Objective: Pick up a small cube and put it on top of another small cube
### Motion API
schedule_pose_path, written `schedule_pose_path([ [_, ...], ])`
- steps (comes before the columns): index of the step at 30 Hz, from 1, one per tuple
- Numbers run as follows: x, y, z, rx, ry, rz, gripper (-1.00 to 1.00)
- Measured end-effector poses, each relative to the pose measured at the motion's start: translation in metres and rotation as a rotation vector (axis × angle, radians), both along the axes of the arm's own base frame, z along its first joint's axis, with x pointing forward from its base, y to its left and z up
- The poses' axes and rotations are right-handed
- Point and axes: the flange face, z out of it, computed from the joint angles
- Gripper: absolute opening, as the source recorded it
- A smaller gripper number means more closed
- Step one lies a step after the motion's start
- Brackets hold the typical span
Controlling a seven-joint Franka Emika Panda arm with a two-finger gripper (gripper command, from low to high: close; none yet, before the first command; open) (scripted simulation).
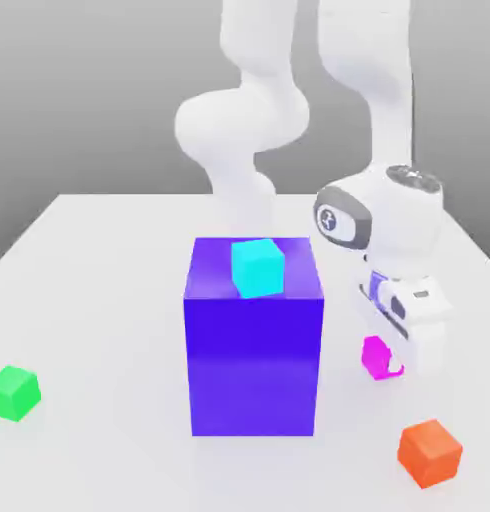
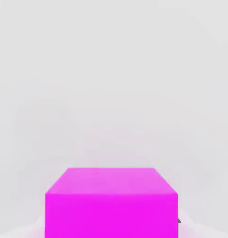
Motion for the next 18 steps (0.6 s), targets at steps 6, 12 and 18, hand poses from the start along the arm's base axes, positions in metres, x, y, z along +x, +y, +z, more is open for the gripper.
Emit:
schedule_pose_path([
  [6,0.051,-0.012,0.052,0.062,-0.035,-0.190,-1.00],
  [12,0.177,-0.114,0.116,0.211,-0.101,-0.735,-1.00],
  [18,0.204,-0.301,0.121,0.197,-0.107,-1.215,-1.00],
])
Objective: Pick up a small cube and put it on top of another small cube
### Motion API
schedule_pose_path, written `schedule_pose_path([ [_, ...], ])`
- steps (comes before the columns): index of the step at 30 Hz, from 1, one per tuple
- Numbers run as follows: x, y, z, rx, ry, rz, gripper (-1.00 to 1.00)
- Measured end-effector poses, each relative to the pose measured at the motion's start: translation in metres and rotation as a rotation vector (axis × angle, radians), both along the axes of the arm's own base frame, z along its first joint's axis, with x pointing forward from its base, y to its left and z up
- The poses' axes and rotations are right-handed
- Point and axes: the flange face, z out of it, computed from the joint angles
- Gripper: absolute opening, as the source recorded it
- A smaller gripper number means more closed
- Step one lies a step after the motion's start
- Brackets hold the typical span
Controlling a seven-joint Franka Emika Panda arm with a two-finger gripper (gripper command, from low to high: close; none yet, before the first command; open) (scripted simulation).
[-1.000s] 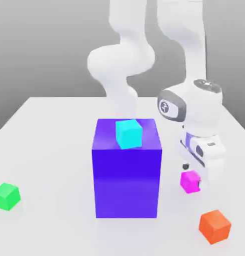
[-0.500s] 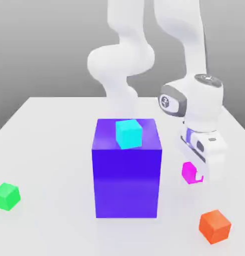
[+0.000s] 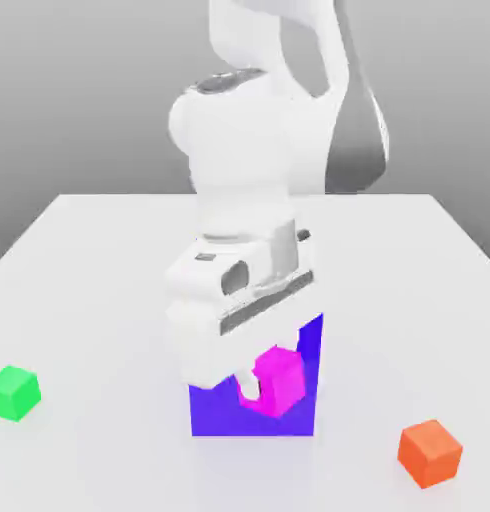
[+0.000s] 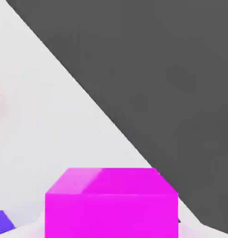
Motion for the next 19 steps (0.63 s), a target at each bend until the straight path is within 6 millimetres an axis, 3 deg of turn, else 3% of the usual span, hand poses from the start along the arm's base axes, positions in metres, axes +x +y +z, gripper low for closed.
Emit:
schedule_pose_path([
  [4,-0.037,-0.129,-0.008,-0.004,0.056,-0.303,-1.00],
  [8,-0.108,-0.239,-0.015,-0.010,0.119,-0.590,-1.00],
  [10,-0.131,-0.246,-0.035,-0.027,0.182,-0.603,-1.00],
  [15,-0.137,-0.246,-0.092,-0.035,0.208,-0.597,-1.00],
  [16,-0.138,-0.246,-0.101,-0.035,0.209,-0.598,1.00],
  [19,-0.138,-0.246,-0.101,-0.035,0.209,-0.598,1.00],
])
